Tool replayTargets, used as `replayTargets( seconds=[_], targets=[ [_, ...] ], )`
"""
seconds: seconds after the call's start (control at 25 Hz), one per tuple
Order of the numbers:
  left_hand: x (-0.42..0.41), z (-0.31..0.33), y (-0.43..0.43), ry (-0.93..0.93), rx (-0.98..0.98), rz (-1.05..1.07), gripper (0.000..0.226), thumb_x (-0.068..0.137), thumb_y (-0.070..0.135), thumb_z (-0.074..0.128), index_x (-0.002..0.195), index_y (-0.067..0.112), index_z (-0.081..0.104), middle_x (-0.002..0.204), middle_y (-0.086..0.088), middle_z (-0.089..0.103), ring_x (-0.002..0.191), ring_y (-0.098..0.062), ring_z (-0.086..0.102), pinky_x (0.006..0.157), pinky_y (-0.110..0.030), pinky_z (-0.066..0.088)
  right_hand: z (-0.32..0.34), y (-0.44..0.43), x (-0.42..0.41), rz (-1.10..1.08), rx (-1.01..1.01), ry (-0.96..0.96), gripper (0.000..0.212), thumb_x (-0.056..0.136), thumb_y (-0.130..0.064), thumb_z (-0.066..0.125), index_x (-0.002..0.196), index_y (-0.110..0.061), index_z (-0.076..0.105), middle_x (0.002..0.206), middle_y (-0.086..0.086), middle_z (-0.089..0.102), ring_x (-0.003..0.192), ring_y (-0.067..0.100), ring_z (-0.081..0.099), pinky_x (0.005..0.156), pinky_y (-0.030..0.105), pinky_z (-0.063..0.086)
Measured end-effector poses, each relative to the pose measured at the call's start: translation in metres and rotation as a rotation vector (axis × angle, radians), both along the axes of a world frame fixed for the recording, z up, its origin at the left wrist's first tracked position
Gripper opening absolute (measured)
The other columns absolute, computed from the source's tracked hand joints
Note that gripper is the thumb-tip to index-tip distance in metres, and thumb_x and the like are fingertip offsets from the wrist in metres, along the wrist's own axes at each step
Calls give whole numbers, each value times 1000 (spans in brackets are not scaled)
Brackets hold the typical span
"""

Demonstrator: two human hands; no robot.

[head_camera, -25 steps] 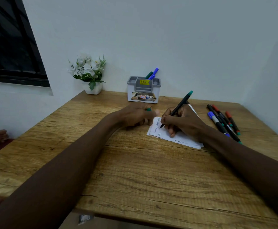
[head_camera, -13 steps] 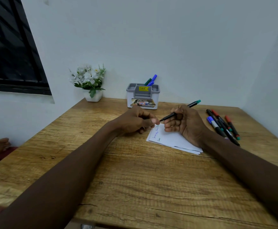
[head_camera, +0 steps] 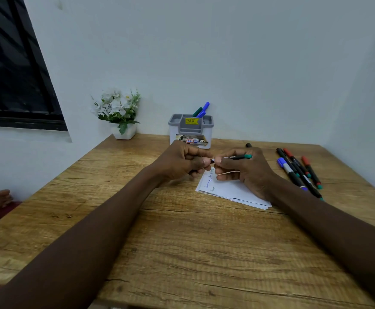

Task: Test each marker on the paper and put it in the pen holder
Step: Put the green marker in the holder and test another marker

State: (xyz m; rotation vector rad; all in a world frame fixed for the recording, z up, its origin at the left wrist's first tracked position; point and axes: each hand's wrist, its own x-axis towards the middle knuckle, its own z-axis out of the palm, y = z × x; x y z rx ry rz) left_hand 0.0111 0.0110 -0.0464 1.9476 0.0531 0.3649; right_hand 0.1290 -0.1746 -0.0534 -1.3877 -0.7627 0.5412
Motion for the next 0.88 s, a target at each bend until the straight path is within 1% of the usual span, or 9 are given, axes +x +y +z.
replayTargets(
  seconds=[0.12,0.24,0.32,0.48,0.52,0.6,0.72,0.8,0.88],
  targets=[
    [0,-1,-3,2,1,-28,33,97,7,65,130,4,66,92,-17,77,61,-6,60,59,-23,53,2,1,2,21,12,82,32,94,-26,70,100,4,77,86,23,77,72,25,75,65,33,64],
    [-2,-2,-5,0,-30,-30,31,95,4,67,126,3,69,78,-12,76,54,-6,56,56,-23,51,2,1,0,72,-6,78,22,94,-16,68,100,4,76,84,19,78,71,21,77,66,28,64],
    [-3,-3,-6,-15,-42,-28,31,94,2,68,124,3,70,72,-9,75,54,-9,56,55,-22,51,1,1,-1,93,-8,76,19,93,-9,68,102,7,74,84,17,79,72,19,77,66,26,63],
    [1,-6,-12,1,-43,12,33,93,0,68,126,0,68,63,-1,73,52,-8,56,52,-22,50,1,-1,0,126,-18,69,17,96,-4,65,102,10,72,84,18,79,73,20,78,66,25,63],
    [1,-7,-13,0,-50,15,34,93,-1,68,126,2,68,63,-2,73,52,-10,56,52,-23,50,1,-1,0,122,-22,64,17,96,-5,65,102,9,72,84,18,79,72,19,78,66,25,63],
    [1,-7,-12,-24,-95,23,37,92,0,70,128,5,67,68,-10,74,56,-15,56,51,-25,50,1,1,1,98,-33,23,19,96,-8,67,104,8,74,89,19,79,74,21,77,66,27,63],
    [4,-4,-4,-56,-133,61,42,88,6,76,129,6,67,77,-14,75,60,-14,62,55,-25,52,6,3,5,91,-42,-35,29,95,-22,69,109,2,77,103,23,78,83,24,75,68,31,64],
    [5,-2,2,-59,-161,114,37,83,12,82,119,5,72,86,-14,77,67,-13,66,61,-24,54,12,3,6,160,-49,47,39,94,-36,63,108,-4,79,110,23,77,86,25,74,71,34,65],
    [6,-3,7,-56,-220,193,34,77,16,87,108,5,76,93,-11,78,73,-15,69,66,-25,55,16,3,8,229,-50,179,51,100,-44,51,112,-2,78,115,24,75,91,27,75,77,39,65]
  ],
)
